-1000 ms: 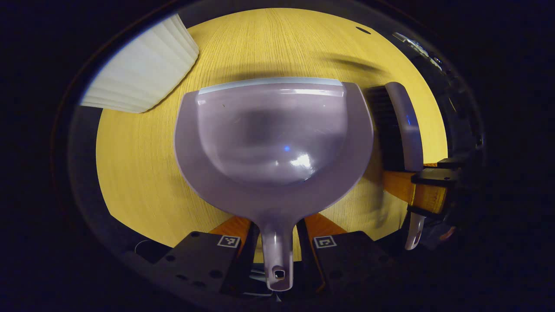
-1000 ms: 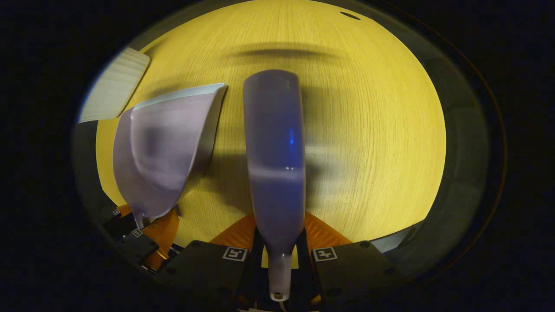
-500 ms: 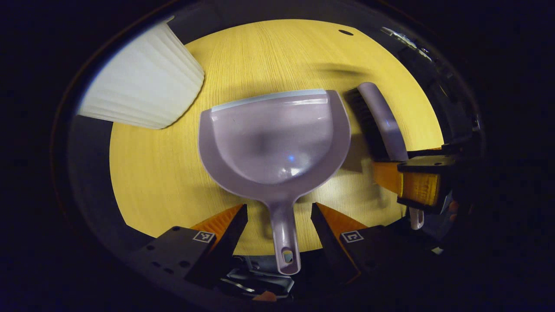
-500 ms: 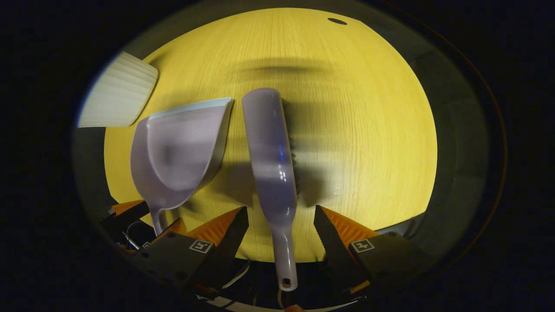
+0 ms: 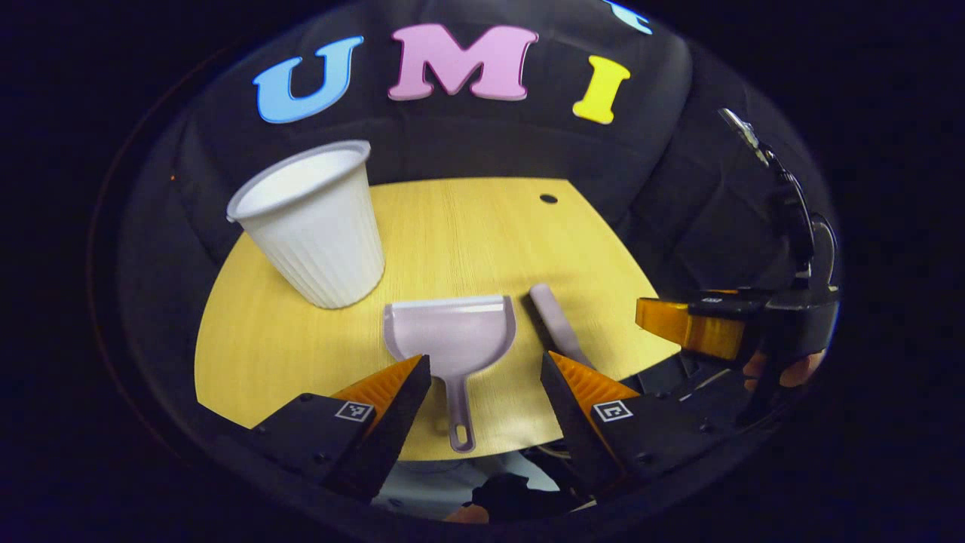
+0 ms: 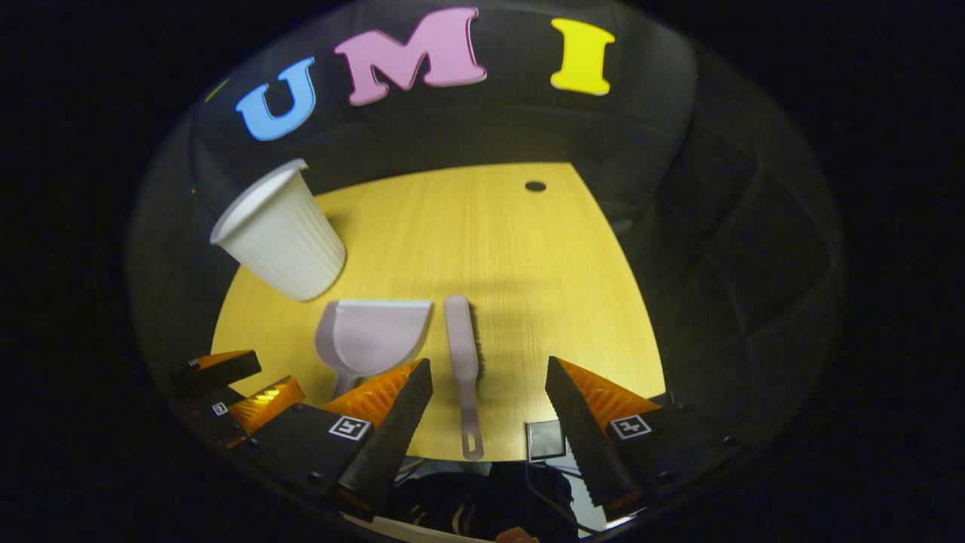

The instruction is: Pick up the small broom and dustpan from the desktop, sweep the trash into the dustpan with the broom, and then empty the trash into the garbage bin.

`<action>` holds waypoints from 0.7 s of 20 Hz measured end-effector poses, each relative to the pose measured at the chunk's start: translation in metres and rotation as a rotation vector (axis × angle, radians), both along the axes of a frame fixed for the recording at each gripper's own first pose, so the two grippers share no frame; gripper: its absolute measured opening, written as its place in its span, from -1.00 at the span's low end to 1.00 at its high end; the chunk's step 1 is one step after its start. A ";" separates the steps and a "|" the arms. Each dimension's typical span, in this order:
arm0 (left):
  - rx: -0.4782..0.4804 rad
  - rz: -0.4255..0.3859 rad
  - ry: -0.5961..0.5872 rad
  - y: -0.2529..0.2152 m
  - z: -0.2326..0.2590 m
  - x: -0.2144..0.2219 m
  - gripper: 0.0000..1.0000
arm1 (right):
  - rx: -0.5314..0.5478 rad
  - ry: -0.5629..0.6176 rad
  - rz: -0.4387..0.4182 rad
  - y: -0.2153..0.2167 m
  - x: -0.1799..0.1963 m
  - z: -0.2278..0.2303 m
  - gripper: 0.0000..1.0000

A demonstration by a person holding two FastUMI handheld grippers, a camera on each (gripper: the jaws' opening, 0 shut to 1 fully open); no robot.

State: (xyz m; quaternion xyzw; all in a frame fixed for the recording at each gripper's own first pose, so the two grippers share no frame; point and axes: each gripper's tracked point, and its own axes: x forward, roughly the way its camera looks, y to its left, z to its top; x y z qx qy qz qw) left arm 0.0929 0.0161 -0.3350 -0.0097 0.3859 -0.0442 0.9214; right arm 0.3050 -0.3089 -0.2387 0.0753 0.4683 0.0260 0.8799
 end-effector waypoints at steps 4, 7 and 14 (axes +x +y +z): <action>0.039 0.028 -0.432 0.003 0.047 -0.013 0.75 | 0.032 -0.361 -0.068 -0.011 0.014 0.104 0.96; 0.044 0.065 -0.626 -0.003 0.046 -0.023 0.73 | -0.078 -0.566 -0.108 -0.044 0.022 0.169 0.94; -0.038 0.215 -0.827 0.005 0.050 -0.020 0.69 | -0.028 -0.880 -0.095 -0.070 0.023 0.279 0.92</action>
